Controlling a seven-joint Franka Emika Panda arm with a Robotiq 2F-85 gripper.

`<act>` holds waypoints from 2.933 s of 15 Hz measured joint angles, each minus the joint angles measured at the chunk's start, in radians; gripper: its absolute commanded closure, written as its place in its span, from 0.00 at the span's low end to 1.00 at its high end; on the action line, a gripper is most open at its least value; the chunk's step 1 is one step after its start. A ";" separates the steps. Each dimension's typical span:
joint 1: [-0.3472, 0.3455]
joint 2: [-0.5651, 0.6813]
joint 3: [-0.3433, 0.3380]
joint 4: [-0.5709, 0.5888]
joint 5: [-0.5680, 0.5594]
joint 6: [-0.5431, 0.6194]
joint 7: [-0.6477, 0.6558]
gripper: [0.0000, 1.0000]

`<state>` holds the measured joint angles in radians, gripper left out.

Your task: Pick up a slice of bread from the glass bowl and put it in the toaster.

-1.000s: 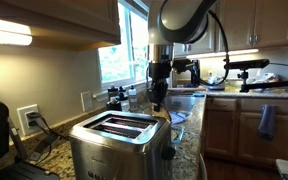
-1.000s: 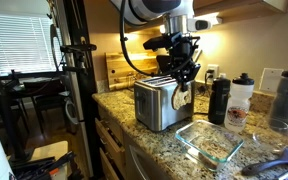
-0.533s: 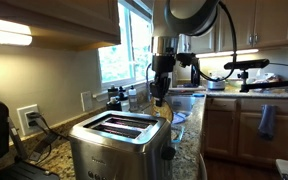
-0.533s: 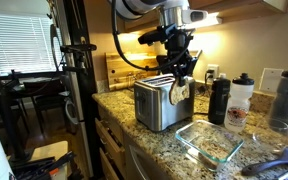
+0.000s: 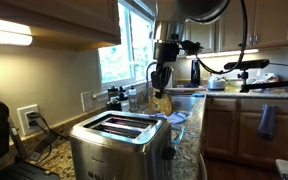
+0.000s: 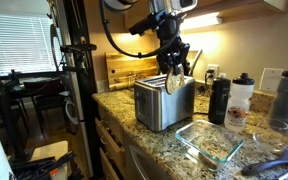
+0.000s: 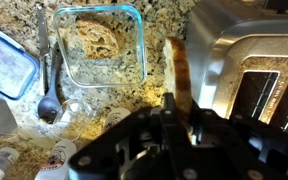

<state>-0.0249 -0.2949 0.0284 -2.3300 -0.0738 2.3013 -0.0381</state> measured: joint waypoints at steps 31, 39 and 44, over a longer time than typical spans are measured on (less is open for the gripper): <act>0.049 -0.107 0.103 -0.028 -0.029 -0.047 0.065 0.92; 0.058 -0.076 0.111 0.015 -0.038 -0.047 0.063 0.92; 0.069 -0.065 0.112 0.031 -0.038 -0.047 0.063 0.93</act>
<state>0.0437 -0.3597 0.1403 -2.2988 -0.1116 2.2547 0.0244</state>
